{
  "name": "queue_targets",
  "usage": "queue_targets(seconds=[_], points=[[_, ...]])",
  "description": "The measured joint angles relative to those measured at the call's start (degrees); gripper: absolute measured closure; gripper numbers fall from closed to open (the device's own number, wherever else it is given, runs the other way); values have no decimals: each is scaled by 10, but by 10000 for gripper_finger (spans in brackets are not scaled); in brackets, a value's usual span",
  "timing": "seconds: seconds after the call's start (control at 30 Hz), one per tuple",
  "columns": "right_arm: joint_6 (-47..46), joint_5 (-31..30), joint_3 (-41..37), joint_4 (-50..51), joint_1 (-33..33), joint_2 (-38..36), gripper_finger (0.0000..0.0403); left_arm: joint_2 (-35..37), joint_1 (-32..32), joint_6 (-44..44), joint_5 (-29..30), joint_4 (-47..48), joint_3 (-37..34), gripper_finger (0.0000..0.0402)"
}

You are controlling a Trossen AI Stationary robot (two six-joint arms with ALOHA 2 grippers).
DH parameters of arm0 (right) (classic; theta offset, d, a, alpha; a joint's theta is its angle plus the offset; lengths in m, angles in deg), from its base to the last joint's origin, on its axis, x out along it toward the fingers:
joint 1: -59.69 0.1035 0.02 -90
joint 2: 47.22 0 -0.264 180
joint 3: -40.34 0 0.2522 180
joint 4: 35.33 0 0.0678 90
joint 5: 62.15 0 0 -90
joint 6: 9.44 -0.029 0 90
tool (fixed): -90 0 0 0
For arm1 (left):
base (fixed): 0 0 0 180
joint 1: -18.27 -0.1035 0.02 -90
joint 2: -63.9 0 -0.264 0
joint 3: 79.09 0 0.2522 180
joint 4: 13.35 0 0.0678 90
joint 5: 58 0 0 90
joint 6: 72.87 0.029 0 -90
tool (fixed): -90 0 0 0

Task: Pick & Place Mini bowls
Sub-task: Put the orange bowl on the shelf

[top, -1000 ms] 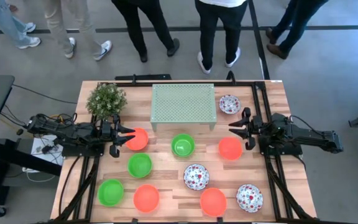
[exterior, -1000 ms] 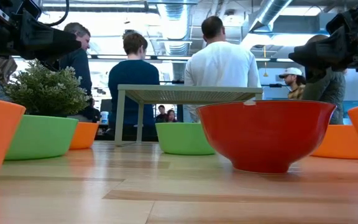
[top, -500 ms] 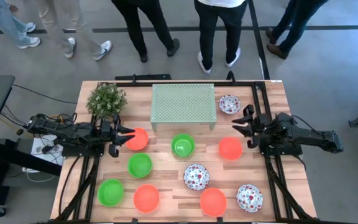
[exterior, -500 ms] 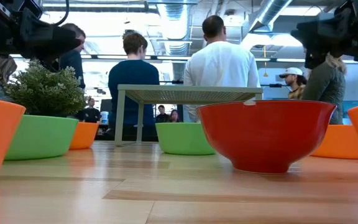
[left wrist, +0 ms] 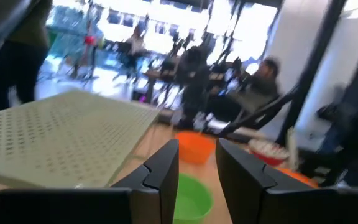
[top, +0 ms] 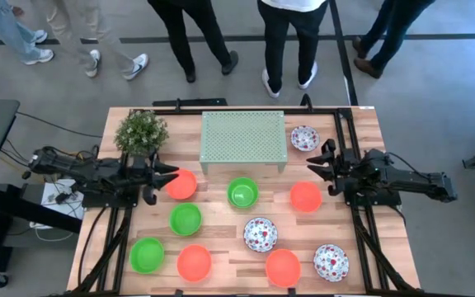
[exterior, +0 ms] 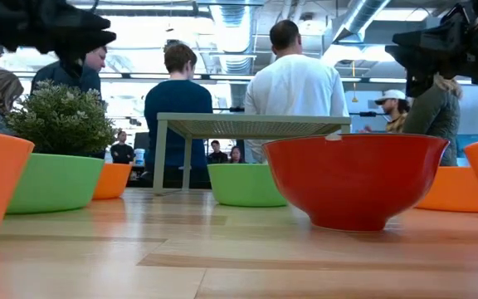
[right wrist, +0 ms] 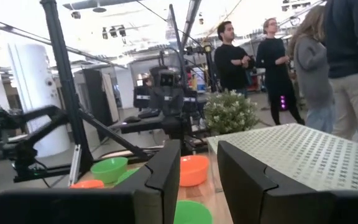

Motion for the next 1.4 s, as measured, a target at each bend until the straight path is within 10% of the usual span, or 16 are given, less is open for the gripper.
queue_targets(seconds=[0.47,0.63,1.4], points=[[-45,0,0,6,4,4,300,-358,0,-121,-37,441,332,294],[-45,0,0,19,4,4,300,-417,0,-165,-122,510,326,294],[-45,0,0,19,4,4,300,-463,0,-129,-168,535,215,294]])
